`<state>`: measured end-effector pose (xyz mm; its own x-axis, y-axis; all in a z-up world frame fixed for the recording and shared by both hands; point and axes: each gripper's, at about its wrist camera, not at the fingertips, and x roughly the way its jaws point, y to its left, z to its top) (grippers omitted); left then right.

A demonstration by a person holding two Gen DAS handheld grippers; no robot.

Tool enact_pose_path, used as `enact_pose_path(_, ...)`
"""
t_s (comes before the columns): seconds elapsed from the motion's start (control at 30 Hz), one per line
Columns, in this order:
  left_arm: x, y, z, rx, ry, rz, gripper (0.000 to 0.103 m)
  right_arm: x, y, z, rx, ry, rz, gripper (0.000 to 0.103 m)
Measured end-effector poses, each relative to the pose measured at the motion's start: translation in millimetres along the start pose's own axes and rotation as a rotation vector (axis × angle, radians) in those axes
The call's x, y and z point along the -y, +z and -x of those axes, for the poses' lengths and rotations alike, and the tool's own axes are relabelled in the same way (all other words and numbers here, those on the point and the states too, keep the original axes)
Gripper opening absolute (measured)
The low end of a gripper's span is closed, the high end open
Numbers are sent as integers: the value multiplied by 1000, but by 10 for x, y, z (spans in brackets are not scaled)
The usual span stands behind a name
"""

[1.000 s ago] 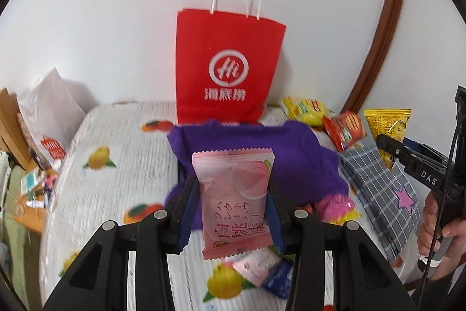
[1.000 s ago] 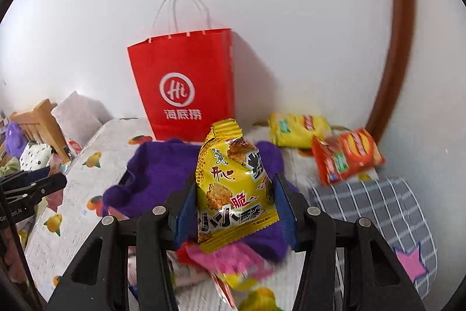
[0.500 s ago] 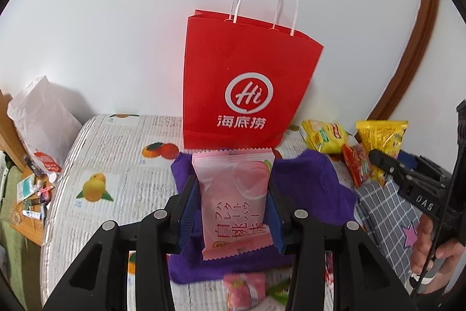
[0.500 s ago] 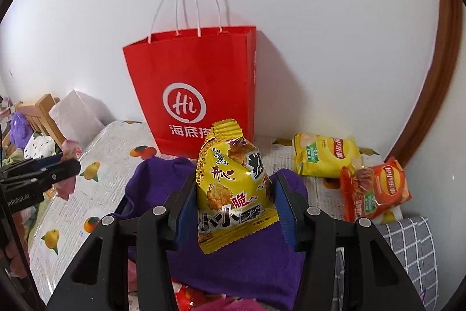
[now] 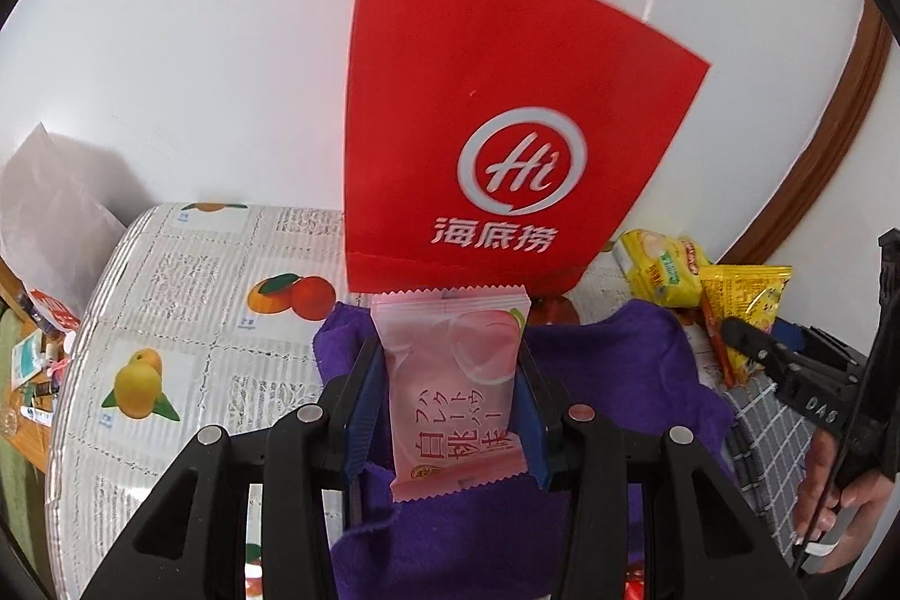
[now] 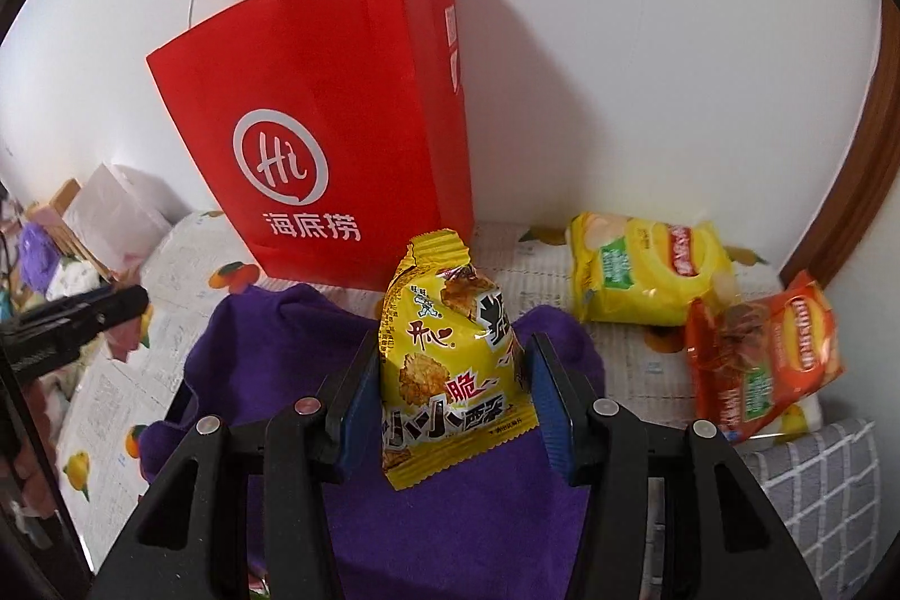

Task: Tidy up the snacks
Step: 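Carry the pink packet with left while right lowers the yellow bag onto the purple towel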

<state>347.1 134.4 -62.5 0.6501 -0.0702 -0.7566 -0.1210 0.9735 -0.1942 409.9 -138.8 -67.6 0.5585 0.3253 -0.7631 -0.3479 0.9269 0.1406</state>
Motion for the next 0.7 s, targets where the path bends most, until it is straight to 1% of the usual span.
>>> enact_pose_path(0.07,-66,-3,-104,-26,13,6,41,10,-14,-62,-14,-4,10,50)
enact_pose_path(0.13,-135,0,-172,-35,22,19,41,45,-43,-112,-35,6,10,50)
enact_pose_path(0.3,-313,-15,-269,-58,17,62,41,165,-77,-252,-87,24,-6,50)
enact_pose_path(0.63,-318,-59,-452,-97,14,61,41,113,-236,-705,-231,-6,71,50)
enact_pose_path(0.7,-314,-65,-478,-104,13,60,41,110,-260,-775,-248,-26,78,50)
